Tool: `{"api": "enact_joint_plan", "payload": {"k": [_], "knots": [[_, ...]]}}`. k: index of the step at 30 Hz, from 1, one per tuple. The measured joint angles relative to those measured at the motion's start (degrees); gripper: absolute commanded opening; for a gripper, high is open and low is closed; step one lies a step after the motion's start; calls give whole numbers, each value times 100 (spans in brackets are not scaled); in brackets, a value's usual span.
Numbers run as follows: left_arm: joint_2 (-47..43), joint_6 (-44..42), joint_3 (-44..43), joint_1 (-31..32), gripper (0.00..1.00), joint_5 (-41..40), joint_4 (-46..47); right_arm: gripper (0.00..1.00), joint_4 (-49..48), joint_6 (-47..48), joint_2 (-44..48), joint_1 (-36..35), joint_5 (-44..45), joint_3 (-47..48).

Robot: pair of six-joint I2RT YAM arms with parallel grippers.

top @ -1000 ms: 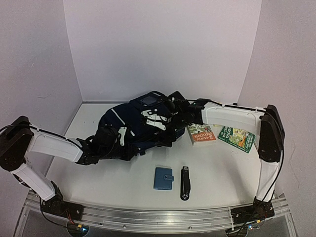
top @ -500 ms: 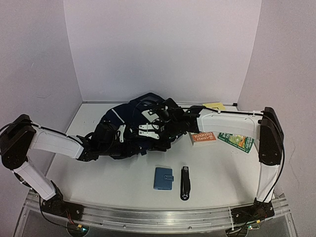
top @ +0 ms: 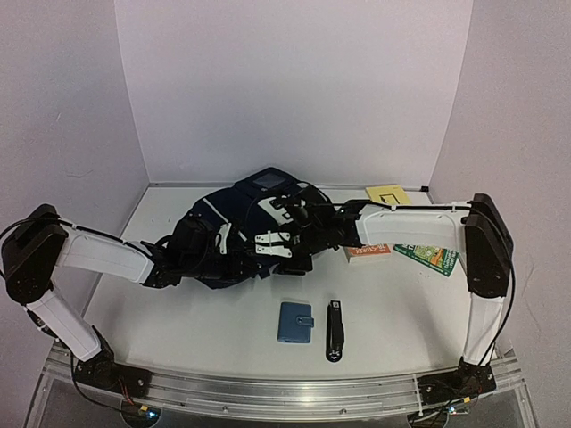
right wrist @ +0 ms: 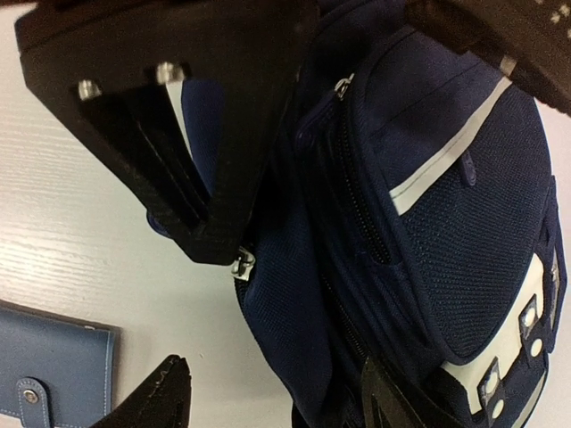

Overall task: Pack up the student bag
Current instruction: Zip the student bag at the center of the board.

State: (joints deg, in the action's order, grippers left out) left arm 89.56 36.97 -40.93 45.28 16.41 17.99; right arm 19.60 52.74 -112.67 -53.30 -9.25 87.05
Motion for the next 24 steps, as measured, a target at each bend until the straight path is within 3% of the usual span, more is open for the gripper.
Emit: {"api": "enact_joint_plan", "payload": {"k": [7, 13, 14, 24], "knots": [[0, 65, 3, -1, 0, 95, 4, 48, -476, 65, -305, 0, 207, -154], [0, 105, 54, -3, 0, 99, 100, 4, -816, 57, -401, 4, 398, -191], [0, 107, 70, -3, 0, 87, 130, 1, -847, 62, -401, 9, 422, -191], [-466, 75, 253, 11, 0, -449, -217, 0, -1051, 97, -401, 126, 294, -273]]}}
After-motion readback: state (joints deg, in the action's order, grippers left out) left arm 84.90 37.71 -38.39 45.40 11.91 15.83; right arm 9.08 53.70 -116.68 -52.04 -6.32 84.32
